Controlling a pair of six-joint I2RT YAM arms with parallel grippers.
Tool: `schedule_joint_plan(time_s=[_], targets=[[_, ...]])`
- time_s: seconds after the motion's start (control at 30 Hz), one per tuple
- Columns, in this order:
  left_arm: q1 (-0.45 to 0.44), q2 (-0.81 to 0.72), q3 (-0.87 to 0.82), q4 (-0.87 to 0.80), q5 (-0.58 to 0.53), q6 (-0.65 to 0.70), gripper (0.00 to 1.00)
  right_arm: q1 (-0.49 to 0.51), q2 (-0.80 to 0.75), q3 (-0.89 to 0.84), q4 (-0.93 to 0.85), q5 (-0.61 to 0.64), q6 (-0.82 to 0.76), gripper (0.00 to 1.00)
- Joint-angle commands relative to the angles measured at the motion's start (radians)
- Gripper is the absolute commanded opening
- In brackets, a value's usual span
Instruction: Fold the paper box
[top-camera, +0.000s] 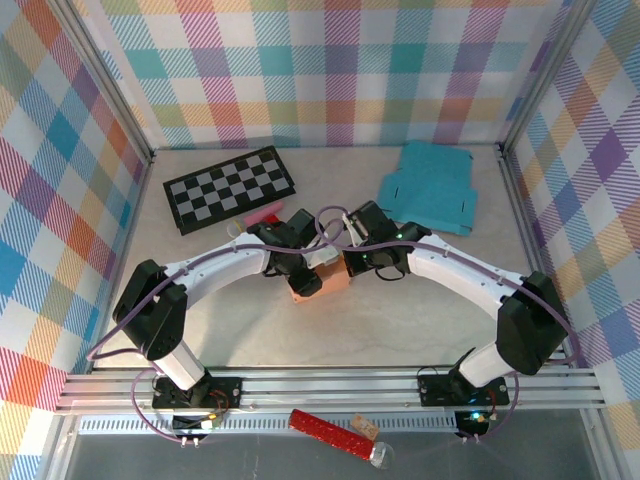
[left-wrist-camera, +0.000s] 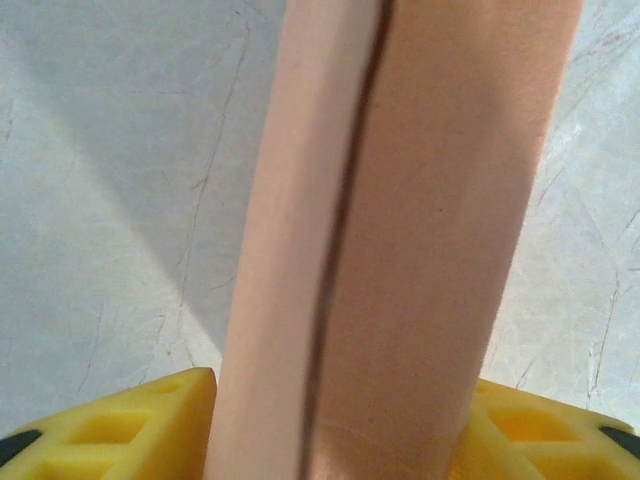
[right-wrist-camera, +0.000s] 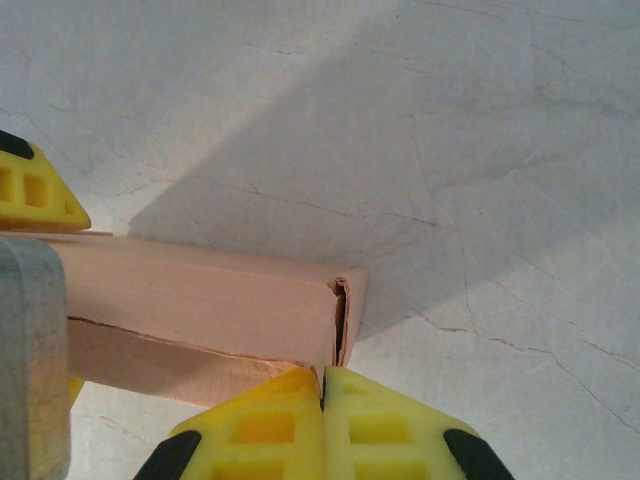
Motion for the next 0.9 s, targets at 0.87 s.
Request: schedule_joint_plan(time_s=[0.87], targets=[[0.021,-0.162,-0.025,0.088,-0.021,-0.206,0.65,0.073,-0.007,-0.002,-0.029,0.17,0.164,0.0]])
